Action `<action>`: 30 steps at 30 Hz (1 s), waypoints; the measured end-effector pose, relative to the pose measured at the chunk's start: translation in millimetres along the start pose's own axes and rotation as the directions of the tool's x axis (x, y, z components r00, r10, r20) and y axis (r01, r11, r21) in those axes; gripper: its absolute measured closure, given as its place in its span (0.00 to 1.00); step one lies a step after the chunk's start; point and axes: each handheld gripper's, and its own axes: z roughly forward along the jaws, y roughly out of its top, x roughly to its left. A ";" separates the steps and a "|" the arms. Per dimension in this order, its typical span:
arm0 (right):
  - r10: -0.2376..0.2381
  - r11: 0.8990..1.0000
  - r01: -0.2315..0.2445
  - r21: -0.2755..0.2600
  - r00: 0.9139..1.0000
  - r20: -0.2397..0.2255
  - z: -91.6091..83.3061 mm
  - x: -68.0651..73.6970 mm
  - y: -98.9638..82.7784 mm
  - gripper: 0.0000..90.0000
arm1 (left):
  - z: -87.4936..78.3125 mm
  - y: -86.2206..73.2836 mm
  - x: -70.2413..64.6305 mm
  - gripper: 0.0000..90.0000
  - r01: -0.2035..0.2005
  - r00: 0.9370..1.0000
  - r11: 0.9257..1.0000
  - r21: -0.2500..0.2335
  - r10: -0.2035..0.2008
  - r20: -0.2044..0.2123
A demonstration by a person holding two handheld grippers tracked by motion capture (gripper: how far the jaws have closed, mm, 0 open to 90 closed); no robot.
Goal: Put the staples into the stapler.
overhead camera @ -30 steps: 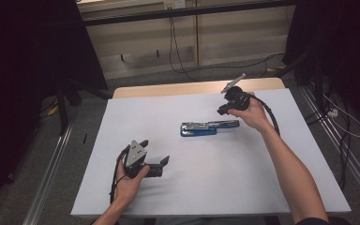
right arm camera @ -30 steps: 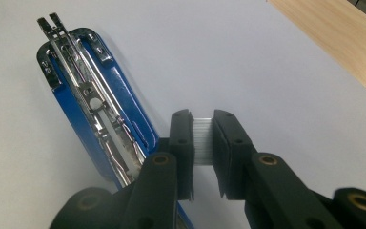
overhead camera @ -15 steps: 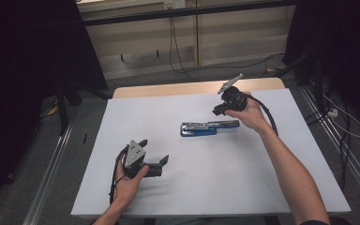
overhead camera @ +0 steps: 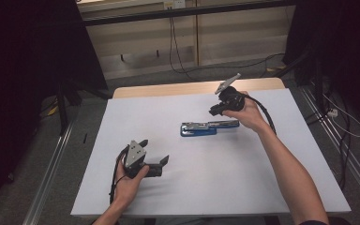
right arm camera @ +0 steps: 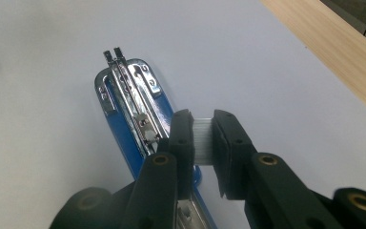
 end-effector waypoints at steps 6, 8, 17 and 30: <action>-0.015 1.000 0.015 -0.006 1.000 -0.017 2.8 2.4 3.8 0.88 | 0.5 -0.6 1.8 0.04 0.010 1.000 1.000 0.002 -0.010 -0.006; -0.014 1.000 0.014 -0.008 1.000 -0.022 3.5 2.8 4.7 0.88 | 0.3 -0.4 1.4 0.04 0.007 1.000 1.000 0.003 -0.007 -0.005; -0.059 0.998 0.058 -0.017 0.998 -0.034 3.6 10.9 14.9 0.88 | 0.6 -0.5 2.2 0.04 0.004 1.000 1.000 0.007 -0.004 -0.012; -0.080 0.996 0.078 -0.041 0.995 -0.066 9.1 19.7 25.5 0.88 | 0.6 -0.7 2.1 0.04 0.002 1.000 1.000 0.009 -0.002 -0.006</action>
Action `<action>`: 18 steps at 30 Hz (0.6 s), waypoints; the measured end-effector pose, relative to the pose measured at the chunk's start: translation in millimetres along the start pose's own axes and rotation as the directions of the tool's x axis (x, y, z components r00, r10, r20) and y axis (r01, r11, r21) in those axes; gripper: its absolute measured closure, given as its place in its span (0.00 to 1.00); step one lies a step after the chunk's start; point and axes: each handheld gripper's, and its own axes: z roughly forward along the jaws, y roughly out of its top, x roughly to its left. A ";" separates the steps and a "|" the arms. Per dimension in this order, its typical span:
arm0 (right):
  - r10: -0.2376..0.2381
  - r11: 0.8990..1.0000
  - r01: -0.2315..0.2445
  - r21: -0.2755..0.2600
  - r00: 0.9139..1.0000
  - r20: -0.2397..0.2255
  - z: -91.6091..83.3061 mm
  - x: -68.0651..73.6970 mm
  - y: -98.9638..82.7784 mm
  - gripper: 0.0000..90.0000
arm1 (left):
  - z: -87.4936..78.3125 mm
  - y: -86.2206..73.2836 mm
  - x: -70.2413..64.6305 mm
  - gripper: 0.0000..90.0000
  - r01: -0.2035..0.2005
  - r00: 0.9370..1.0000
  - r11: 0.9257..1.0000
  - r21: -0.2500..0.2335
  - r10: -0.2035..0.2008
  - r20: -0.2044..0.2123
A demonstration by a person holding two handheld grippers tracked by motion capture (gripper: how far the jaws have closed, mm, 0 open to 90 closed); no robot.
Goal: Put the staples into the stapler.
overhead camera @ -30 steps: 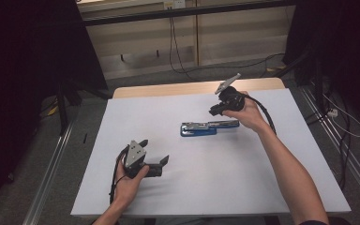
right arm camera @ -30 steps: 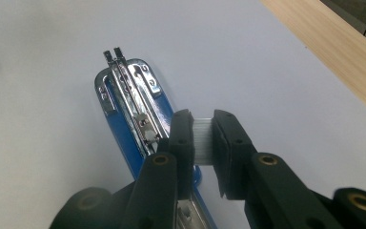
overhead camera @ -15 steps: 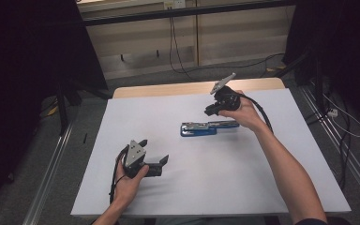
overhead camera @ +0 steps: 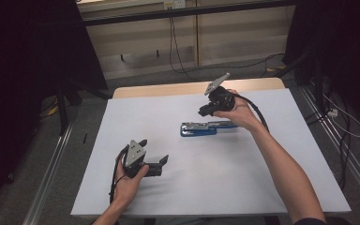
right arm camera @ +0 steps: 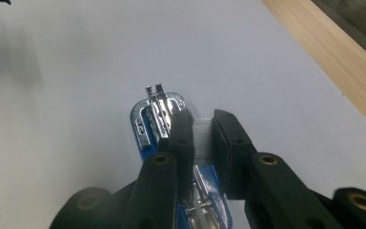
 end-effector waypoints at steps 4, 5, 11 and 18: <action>-0.008 1.000 0.008 -0.001 1.000 -0.006 1.8 1.8 2.3 0.88 | -0.2 0.3 -0.7 0.04 0.005 1.000 1.000 -0.005 -0.005 0.001; -0.012 1.000 0.012 -0.001 1.000 -0.008 2.2 2.3 3.0 0.88 | -0.2 0.4 -1.0 0.04 0.010 1.000 1.000 -0.011 -0.010 0.000; -0.026 1.000 0.026 -0.005 1.000 -0.017 7.3 4.5 7.2 0.88 | -1.1 1.0 -0.5 0.04 0.004 1.000 1.000 -0.013 -0.004 0.000; -0.039 0.999 0.039 -0.015 0.999 -0.016 13.1 7.5 10.6 0.88 | -2.4 1.5 -0.2 0.04 0.003 1.000 1.000 -0.017 -0.003 -0.003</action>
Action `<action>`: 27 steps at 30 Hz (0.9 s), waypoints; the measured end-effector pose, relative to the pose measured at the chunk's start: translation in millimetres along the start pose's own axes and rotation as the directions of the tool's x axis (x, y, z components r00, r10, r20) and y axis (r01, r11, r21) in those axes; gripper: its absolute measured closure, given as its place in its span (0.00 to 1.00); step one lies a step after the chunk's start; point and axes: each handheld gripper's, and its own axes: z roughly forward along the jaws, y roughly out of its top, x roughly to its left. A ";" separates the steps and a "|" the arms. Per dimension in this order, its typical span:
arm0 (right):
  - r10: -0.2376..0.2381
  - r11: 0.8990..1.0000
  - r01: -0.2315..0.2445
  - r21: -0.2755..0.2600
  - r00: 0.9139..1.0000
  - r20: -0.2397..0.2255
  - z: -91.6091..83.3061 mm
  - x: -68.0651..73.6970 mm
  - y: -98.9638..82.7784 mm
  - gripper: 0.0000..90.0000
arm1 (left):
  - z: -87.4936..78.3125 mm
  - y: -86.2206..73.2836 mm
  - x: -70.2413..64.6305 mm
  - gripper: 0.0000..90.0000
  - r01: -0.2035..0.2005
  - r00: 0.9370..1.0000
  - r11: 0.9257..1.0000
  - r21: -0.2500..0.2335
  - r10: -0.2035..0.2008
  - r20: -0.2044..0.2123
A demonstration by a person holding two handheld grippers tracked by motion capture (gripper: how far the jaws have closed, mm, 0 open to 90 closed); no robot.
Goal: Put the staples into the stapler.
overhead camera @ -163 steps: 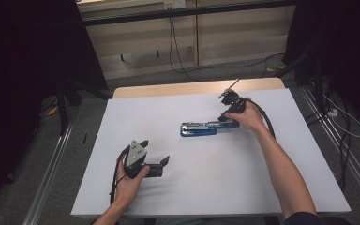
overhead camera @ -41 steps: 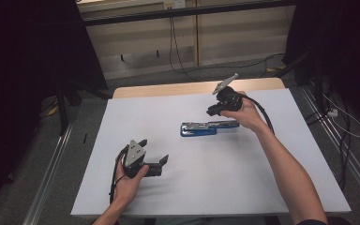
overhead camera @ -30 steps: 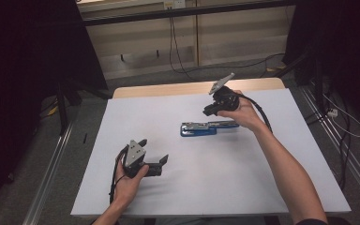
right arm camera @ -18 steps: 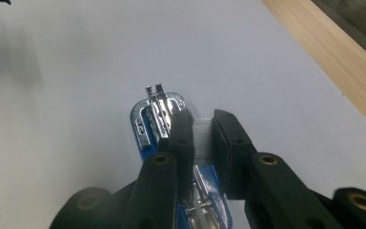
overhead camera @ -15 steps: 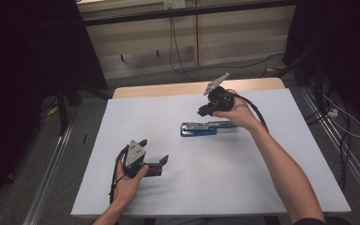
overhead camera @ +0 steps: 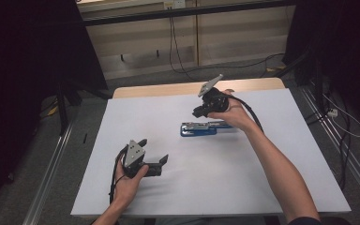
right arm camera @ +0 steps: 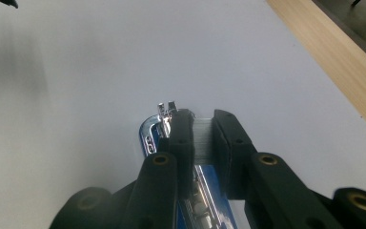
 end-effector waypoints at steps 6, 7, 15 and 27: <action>-0.010 1.000 0.010 -0.010 1.000 0.003 0.6 1.3 3.4 0.88 | -0.1 0.2 -0.1 0.04 -0.002 1.000 1.000 0.001 0.002 0.004; -0.013 1.000 0.013 -0.010 1.000 0.001 1.2 1.9 4.0 0.88 | -0.1 0.2 -0.1 0.04 -0.002 1.000 1.000 0.001 0.002 0.004; -0.050 0.999 0.050 -0.002 0.998 -0.023 7.1 4.5 10.3 0.88 | 0.2 0.1 -0.1 0.04 -0.005 1.000 1.000 0.003 0.005 0.005; -0.092 0.995 0.094 0.026 0.993 -0.071 22.6 7.1 11.5 0.88 | 0.2 0.3 -0.2 0.04 -0.006 1.000 1.000 0.002 0.006 0.007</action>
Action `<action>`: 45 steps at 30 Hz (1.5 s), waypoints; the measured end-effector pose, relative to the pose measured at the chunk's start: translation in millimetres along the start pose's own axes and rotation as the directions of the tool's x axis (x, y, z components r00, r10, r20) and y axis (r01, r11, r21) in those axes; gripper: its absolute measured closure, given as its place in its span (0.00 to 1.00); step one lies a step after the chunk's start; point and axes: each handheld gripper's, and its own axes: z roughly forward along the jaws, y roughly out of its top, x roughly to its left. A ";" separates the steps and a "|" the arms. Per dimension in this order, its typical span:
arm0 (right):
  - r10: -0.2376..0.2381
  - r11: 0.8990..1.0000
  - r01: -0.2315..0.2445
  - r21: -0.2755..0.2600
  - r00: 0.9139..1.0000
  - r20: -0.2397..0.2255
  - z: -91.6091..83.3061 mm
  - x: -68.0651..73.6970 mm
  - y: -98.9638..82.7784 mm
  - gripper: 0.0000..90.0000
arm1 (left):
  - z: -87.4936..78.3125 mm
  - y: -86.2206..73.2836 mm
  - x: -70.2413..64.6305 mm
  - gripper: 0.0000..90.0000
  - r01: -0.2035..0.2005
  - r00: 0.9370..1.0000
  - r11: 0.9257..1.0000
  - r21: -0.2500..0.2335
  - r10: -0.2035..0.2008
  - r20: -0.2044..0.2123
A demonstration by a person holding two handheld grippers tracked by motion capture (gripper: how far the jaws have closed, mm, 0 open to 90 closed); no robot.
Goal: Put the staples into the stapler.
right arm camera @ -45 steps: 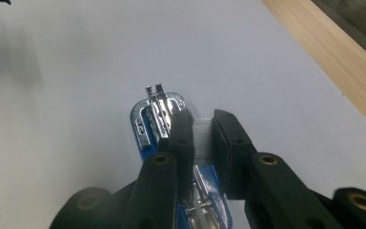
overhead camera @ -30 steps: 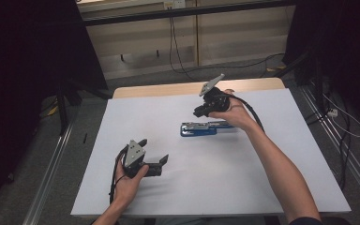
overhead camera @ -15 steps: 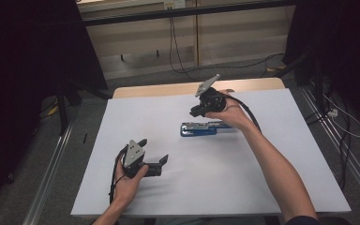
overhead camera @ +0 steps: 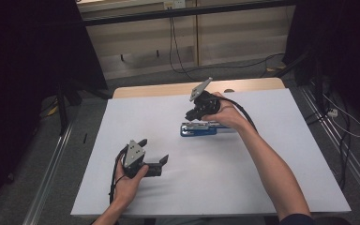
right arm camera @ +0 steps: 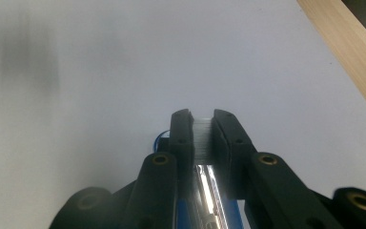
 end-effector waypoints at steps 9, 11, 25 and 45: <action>-0.018 1.000 0.019 0.022 0.999 -0.028 7.5 -3.3 0.3 0.88 | 0.4 -0.2 -0.2 0.04 -0.003 1.000 1.000 0.002 0.003 0.003; -0.014 1.000 0.014 0.022 0.999 -0.031 10.1 -4.3 -0.5 0.88 | 0.4 -0.3 -0.1 0.04 -0.003 1.000 1.000 0.003 0.003 0.002; -0.047 0.997 0.050 0.057 0.997 -0.063 25.1 -6.7 -5.5 0.88 | 0.3 -0.3 -0.2 0.04 0.008 1.000 1.000 0.002 -0.008 0.008; -0.085 0.993 0.091 0.077 0.994 -0.072 31.0 -8.1 -6.5 0.88 | 0.5 -0.6 -0.2 0.04 0.009 1.000 1.000 0.005 -0.009 0.005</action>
